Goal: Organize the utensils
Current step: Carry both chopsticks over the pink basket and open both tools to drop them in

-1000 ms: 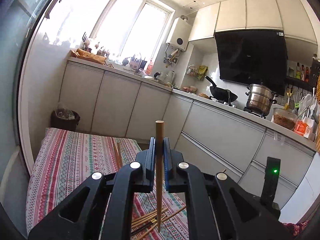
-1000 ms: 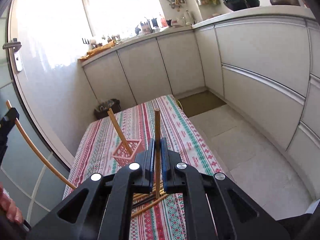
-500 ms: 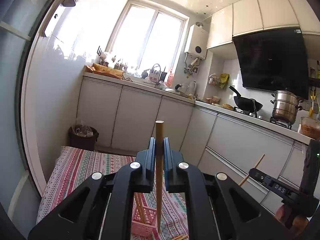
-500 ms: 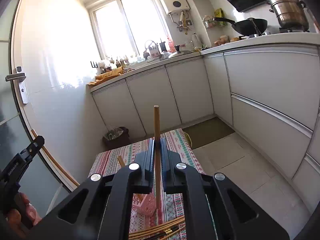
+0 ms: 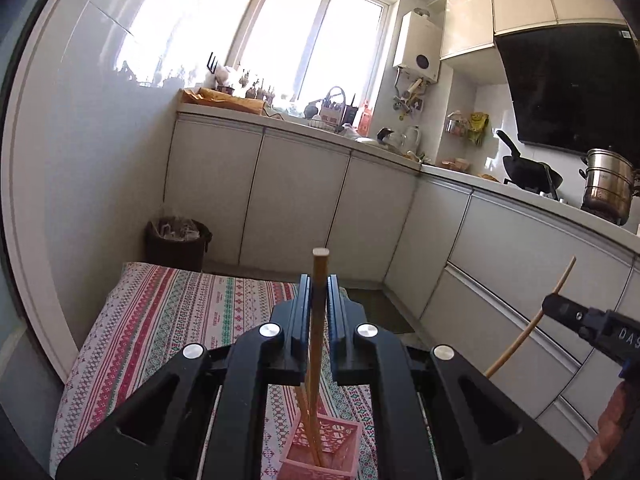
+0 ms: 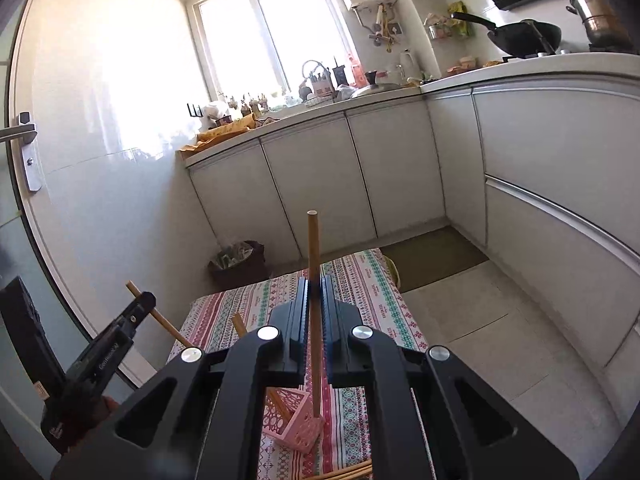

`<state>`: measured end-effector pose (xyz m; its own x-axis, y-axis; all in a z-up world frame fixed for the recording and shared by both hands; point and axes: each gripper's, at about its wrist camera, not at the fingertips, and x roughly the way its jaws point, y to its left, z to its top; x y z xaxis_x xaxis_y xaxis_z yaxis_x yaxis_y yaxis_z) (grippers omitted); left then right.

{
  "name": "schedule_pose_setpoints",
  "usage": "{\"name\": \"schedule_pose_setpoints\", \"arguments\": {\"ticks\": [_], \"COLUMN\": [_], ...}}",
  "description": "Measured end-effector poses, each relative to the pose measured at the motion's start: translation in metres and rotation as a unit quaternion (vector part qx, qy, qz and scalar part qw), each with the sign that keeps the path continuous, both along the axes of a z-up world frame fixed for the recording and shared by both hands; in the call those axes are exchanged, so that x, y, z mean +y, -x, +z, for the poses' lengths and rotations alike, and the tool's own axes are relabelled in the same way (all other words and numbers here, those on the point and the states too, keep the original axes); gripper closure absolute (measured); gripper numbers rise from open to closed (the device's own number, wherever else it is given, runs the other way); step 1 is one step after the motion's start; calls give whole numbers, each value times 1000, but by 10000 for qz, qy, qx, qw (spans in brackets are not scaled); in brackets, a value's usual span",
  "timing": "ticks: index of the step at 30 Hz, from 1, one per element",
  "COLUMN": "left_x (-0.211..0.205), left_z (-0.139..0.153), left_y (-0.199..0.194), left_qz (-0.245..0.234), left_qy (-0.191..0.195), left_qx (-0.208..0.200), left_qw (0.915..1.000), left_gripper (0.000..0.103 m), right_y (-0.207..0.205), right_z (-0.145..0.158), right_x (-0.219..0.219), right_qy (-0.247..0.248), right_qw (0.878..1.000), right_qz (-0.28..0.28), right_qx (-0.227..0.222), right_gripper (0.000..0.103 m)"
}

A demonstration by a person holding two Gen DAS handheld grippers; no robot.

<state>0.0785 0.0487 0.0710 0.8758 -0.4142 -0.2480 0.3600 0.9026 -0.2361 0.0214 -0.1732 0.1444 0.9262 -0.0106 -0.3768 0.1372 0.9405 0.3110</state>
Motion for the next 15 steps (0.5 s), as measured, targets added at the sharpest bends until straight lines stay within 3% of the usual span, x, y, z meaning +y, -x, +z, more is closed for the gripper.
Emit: {"name": "schedule_pose_setpoints", "arguments": {"ticks": [5,15], "left_x": [17,61], "left_z": [9,48], "left_y": [5,33], "left_qz": [36,446], "left_qy": [200,637], "left_qx": [-20,-520], "left_qw": [9998,9956], "left_gripper": [83,77], "right_y": [-6,-23], "right_z": [1,1], "right_x": [8,31], "right_qy": [-2,109], "right_qw": [10000,9997], "right_qz": [73,235], "right_qx": [-18,0], "right_gripper": [97,97]}}
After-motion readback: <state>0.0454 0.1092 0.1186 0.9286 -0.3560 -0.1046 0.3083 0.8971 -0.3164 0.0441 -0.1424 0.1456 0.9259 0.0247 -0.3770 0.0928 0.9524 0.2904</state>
